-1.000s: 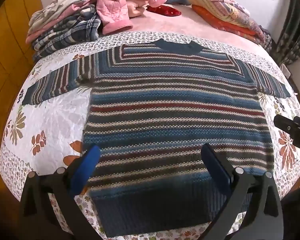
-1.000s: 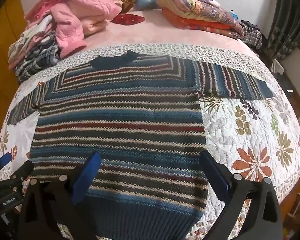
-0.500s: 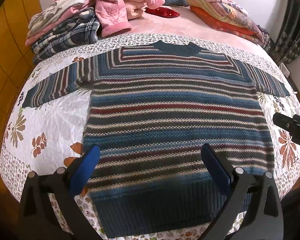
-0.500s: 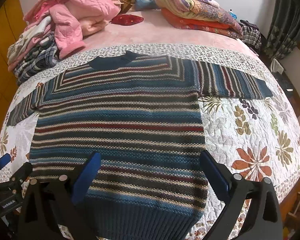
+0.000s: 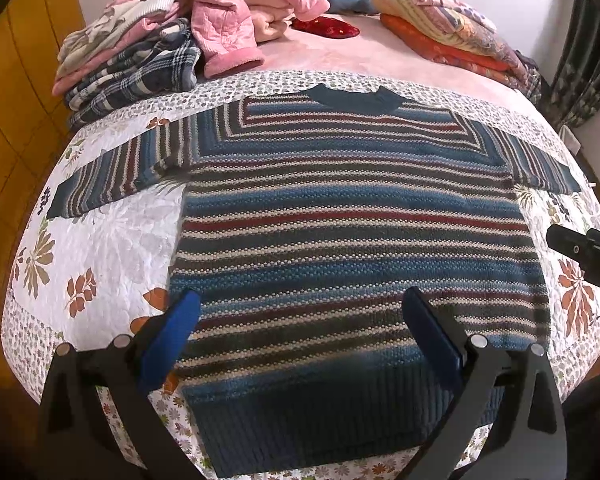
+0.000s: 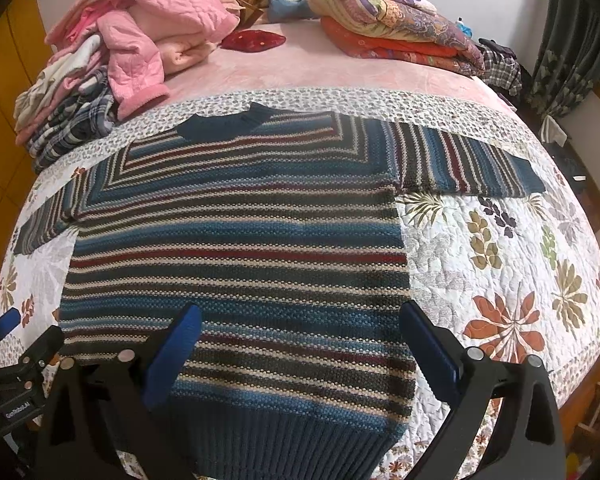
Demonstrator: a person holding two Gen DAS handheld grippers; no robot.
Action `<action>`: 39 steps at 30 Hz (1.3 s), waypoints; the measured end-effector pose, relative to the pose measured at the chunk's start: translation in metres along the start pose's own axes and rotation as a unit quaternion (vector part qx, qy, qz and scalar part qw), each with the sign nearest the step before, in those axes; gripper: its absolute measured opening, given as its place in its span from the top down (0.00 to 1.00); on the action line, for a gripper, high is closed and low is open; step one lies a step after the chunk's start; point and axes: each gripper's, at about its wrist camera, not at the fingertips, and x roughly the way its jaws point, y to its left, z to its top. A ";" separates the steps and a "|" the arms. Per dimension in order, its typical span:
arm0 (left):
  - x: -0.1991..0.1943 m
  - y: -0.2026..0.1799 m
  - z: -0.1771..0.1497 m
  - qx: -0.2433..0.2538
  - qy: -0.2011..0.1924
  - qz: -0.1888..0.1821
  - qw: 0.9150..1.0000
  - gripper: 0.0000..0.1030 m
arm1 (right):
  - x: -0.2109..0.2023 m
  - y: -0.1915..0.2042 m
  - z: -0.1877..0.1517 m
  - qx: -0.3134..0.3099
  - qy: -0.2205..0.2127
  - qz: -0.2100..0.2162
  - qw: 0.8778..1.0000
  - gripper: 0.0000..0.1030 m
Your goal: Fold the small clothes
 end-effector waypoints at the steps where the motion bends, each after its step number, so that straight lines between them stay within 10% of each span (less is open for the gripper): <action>1: 0.000 0.000 0.000 0.000 0.000 0.000 1.000 0.03 | 0.000 0.000 0.000 0.001 0.000 0.000 1.000 0.04; 39: -0.001 0.003 0.001 -0.001 -0.003 0.003 1.000 0.03 | 0.000 -0.003 0.002 0.008 0.000 0.002 1.000 0.04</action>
